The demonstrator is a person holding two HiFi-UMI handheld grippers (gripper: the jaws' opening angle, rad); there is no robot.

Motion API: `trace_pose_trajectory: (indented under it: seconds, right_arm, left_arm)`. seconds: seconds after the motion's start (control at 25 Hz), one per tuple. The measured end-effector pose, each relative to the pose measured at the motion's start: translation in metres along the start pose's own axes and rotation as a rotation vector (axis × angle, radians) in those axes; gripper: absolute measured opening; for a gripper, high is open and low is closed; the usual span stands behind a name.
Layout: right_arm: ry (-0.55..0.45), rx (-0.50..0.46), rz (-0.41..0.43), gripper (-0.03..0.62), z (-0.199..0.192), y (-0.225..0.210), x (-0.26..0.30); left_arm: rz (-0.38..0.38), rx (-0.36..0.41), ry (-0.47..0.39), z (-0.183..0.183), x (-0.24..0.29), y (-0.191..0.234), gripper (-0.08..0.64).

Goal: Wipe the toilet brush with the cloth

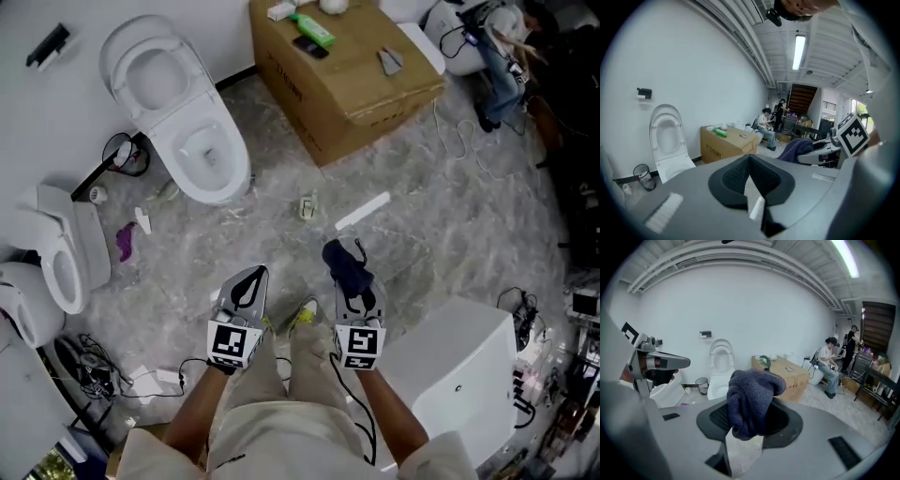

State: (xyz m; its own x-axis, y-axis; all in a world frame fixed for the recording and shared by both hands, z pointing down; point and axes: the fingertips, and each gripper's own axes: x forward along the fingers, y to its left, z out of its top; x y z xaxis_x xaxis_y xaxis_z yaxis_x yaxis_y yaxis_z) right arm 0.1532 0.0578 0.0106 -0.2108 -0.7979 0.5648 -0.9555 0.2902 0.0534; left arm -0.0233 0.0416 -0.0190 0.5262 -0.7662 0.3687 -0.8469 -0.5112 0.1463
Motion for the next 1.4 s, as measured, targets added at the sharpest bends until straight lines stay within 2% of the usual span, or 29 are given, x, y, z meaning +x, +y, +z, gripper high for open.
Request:
trace_pose_trajectory:
  seconds: [0.24,0.44,0.68,0.92,1.04,1.2,1.32,1.4]
  right_arm:
    - [-0.112,0.008,0.007,0.155,0.076,0.002,-0.054]
    - [-0.181,-0.023,0.008,0.155,0.118,-0.018,-0.096]
    - [-0.263,-0.016,-0.012,0.155,0.164,-0.035,-0.117]
    - [-0.330,-0.035,-0.001,0.155,0.196,-0.016,-0.111]
    - [-0.327,-0.044,0.040,0.155,0.204,0.000,-0.100]
    - [-0.326,-0.041,0.040,0.155,0.202,-0.016,-0.110]
    - [-0.306,-0.043,0.039,0.155,0.199,-0.023,-0.109]
    - [-0.288,-0.042,0.041,0.155,0.194,-0.027,-0.109]
  left_arm:
    - [-0.007,0.059,-0.060,0.075,-0.032,-0.017,0.002]
    - [-0.018,0.112,-0.142,0.132,-0.050,-0.044,0.002]
    - [-0.008,0.128,-0.225,0.182,-0.053,-0.048,0.002]
    - [0.013,0.101,-0.251,0.199,-0.051,-0.027,0.002]
    - [0.032,0.091,-0.266,0.215,-0.051,-0.014,0.002]
    - [0.000,0.156,-0.271,0.225,-0.046,-0.034,0.002]
    - [0.012,0.227,-0.251,0.224,-0.046,-0.029,0.002]
    - [0.023,0.223,-0.242,0.219,-0.049,-0.024,0.002]
